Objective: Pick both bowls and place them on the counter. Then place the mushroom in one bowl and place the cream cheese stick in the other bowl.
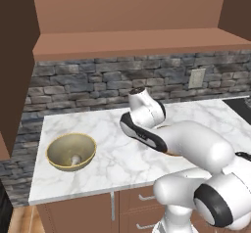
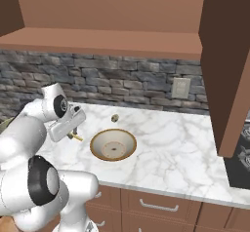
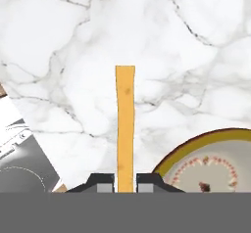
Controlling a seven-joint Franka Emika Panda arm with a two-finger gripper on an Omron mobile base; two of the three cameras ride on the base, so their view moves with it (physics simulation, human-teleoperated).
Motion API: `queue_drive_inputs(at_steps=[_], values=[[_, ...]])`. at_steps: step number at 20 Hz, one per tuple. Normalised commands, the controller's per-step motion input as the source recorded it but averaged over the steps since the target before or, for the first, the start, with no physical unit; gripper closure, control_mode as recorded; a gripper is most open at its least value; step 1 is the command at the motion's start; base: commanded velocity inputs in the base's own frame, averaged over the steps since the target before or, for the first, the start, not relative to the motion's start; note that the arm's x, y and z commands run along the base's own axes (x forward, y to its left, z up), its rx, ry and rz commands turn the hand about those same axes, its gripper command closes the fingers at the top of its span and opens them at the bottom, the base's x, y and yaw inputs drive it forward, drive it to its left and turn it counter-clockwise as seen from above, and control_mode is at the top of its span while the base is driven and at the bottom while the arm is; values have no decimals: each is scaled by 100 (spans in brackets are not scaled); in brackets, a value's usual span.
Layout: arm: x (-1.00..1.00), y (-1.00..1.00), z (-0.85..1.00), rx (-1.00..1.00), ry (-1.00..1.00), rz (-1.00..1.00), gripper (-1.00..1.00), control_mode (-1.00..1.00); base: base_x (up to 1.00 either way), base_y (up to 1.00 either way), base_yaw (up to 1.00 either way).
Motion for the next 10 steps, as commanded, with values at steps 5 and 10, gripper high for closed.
queue_drive_inputs(at_steps=[5,10], values=[[-1,-52,21,3,-4,-4,100,-100,0,0,0],[0,-56,7,4,0,-4,100,-100,0,0,0]])
